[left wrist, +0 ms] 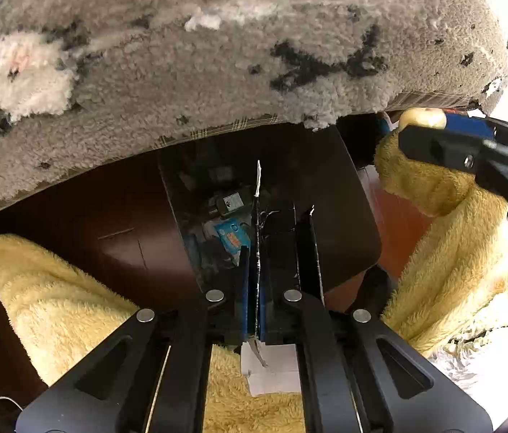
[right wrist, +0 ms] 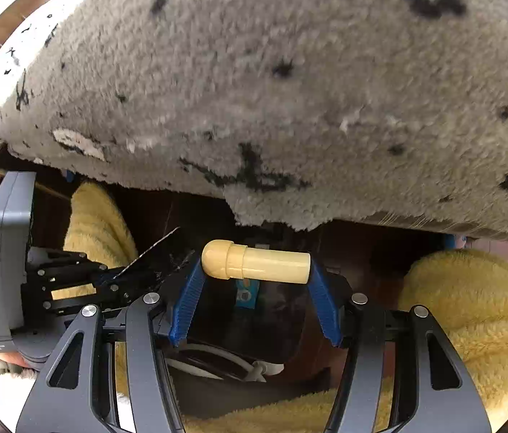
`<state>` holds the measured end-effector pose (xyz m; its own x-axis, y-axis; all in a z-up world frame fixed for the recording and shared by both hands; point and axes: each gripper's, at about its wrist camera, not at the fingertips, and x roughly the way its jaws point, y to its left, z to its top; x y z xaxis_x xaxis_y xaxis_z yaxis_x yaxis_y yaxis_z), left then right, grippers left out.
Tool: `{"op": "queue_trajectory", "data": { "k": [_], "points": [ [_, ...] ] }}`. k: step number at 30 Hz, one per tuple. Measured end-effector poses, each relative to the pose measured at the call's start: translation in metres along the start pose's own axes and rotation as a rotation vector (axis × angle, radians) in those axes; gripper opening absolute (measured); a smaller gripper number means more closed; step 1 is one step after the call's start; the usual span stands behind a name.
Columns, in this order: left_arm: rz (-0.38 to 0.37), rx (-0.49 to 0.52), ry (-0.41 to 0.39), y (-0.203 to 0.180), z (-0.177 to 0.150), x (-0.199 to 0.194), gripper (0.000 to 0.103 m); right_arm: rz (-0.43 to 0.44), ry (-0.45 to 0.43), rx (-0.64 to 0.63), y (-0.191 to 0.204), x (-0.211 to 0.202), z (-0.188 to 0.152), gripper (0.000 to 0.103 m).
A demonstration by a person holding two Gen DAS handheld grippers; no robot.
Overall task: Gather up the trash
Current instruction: 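Lower the black carton into the bin with the left tool and open it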
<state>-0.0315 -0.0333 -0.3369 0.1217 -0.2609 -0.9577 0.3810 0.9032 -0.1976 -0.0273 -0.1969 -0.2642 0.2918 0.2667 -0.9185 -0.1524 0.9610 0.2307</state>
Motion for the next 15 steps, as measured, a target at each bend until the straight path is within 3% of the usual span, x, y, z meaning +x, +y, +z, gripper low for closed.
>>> {"op": "queue_trajectory", "data": {
  "k": [10, 13, 15],
  "points": [
    [-0.007, -0.001, -0.015, 0.004, 0.005, 0.002, 0.003, 0.019, 0.046, -0.017, 0.001, 0.017, -0.001, 0.058],
    [0.001, 0.0, -0.016, 0.005, 0.004, 0.001, 0.017, 0.02, 0.045, -0.006, 0.002, 0.019, 0.0, 0.058],
    [0.003, -0.002, -0.024, 0.006, 0.004, -0.004, 0.036, 0.026, 0.04, 0.0, 0.001, 0.018, 0.002, 0.062]
  ]
}}
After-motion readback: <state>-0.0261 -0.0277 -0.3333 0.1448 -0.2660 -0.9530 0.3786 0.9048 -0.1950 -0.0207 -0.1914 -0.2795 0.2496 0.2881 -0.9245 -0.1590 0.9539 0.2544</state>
